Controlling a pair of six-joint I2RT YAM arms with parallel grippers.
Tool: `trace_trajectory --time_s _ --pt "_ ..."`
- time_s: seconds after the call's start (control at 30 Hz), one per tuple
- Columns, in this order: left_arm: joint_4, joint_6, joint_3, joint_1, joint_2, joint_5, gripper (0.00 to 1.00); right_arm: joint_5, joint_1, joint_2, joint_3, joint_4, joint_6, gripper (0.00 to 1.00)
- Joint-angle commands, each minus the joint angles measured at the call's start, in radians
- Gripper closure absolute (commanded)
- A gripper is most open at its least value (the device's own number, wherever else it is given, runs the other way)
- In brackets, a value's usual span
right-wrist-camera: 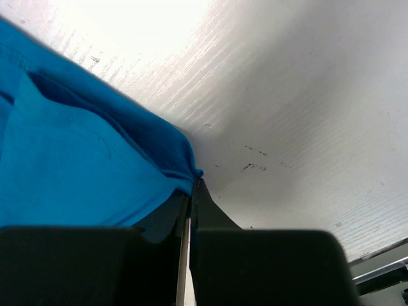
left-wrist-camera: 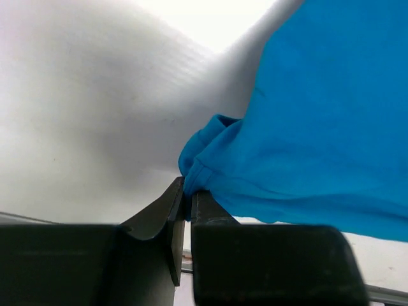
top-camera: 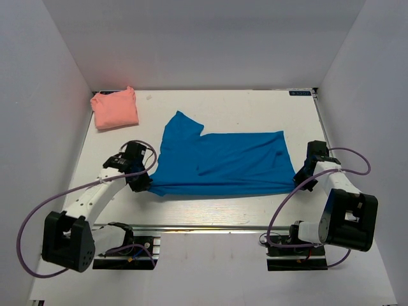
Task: Fold and stack the t-shirts
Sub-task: Fold the flattened tshirt in 1/3 of the way
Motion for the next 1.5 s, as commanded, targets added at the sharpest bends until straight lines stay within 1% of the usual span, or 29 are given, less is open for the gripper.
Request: trace_trajectory --time_s 0.0,0.07,0.17,0.23,0.3,0.4,0.43,0.47,0.57,0.63,0.7,0.73,0.77,0.83,0.87,0.9,0.93,0.97,1.0,1.07,1.1,1.13,1.17,1.23,1.27,1.33,1.4,1.47 --pt "-0.057 -0.029 -0.033 0.013 0.038 -0.060 1.00 0.086 -0.017 0.005 0.039 0.002 -0.001 1.00" --pt "-0.047 -0.029 -0.049 0.013 0.058 -0.030 1.00 0.086 -0.018 0.005 0.046 -0.001 -0.001 1.00" --pt "-0.069 -0.029 -0.040 0.013 0.074 -0.040 1.00 0.092 -0.020 0.002 0.069 -0.018 0.011 1.00" --pt "-0.070 -0.010 -0.040 0.013 0.074 -0.005 1.00 0.071 -0.018 0.006 0.098 -0.035 -0.004 1.00" --pt "-0.034 0.023 -0.040 0.013 0.058 0.050 1.00 0.058 -0.020 -0.004 0.127 -0.041 -0.007 1.00" --pt "0.008 0.067 -0.014 0.013 0.032 0.111 1.00 -0.023 -0.018 -0.021 0.174 -0.039 -0.022 1.00" --pt "0.031 0.093 0.025 0.013 0.032 0.125 1.00 -0.028 -0.017 -0.030 0.190 -0.041 -0.029 1.00" --pt "0.042 0.106 0.046 0.013 0.032 0.134 1.00 -0.040 -0.014 -0.035 0.238 -0.050 -0.038 1.00" --pt "0.085 0.115 0.141 0.013 0.051 0.135 1.00 -0.039 -0.015 -0.064 0.297 -0.050 -0.050 1.00" --pt "0.113 0.126 0.213 0.013 0.061 0.101 1.00 -0.052 -0.017 -0.089 0.346 -0.035 -0.065 1.00" --pt "0.137 0.141 0.253 0.013 0.071 0.090 1.00 -0.062 -0.017 -0.098 0.384 -0.024 -0.075 1.00" --pt "0.138 0.141 0.299 0.022 0.086 0.090 1.00 -0.074 -0.015 -0.096 0.409 -0.018 -0.084 1.00" --pt "0.138 0.141 0.324 0.023 0.098 0.058 1.00 -0.077 -0.015 -0.095 0.423 -0.013 -0.088 1.00" --pt "0.160 0.152 0.383 0.023 0.130 0.058 1.00 -0.112 -0.015 -0.086 0.477 0.011 -0.098 1.00" --pt "0.170 0.181 0.410 0.023 0.146 0.058 1.00 -0.118 -0.015 -0.067 0.493 0.019 -0.105 1.00" --pt "0.170 0.192 0.439 0.023 0.161 0.044 1.00 -0.126 -0.014 -0.058 0.536 0.024 -0.113 1.00" --pt "0.170 0.192 0.501 0.023 0.178 0.032 1.00 -0.129 -0.017 -0.050 0.588 0.027 -0.118 1.00" --pt "0.161 0.220 0.532 0.023 0.210 0.023 1.00 -0.128 -0.017 -0.017 0.616 0.024 -0.121 1.00" --pt "0.161 0.236 0.563 0.023 0.225 0.023 1.00 -0.129 -0.017 -0.009 0.680 0.019 -0.128 1.00" --pt "0.132 0.270 0.663 0.023 0.258 0.003 1.00 -0.121 -0.017 0.025 0.794 0.016 -0.137 1.00" --pt "0.121 0.270 0.725 0.023 0.282 -0.011 1.00 -0.120 -0.021 0.040 0.817 0.010 -0.145 1.00" --pt "0.121 0.287 0.747 0.023 0.282 -0.011 1.00 -0.120 -0.018 0.046 0.843 0.001 -0.153 1.00" --pt "0.121 0.305 0.769 0.023 0.291 0.001 1.00 -0.123 -0.018 0.051 0.906 -0.005 -0.157 1.00" --pt "0.148 0.339 0.815 0.023 0.292 0.027 1.00 -0.144 -0.017 0.060 0.940 -0.004 -0.180 1.00" --pt "0.148 0.354 0.832 0.023 0.292 0.027 1.00 -0.178 -0.018 0.059 0.981 -0.004 -0.185 1.00" --pt "0.148 0.382 0.884 0.023 0.281 0.027 1.00 -0.190 -0.018 0.046 1.015 -0.001 -0.200 1.00" --pt "0.135 0.393 0.937 0.023 0.259 -0.008 1.00 -0.180 -0.017 0.017 1.055 -0.001 -0.216 1.00" --pt "0.134 0.414 0.979 0.023 0.244 -0.063 1.00 -0.137 -0.018 -0.009 1.078 0.002 -0.225 1.00"
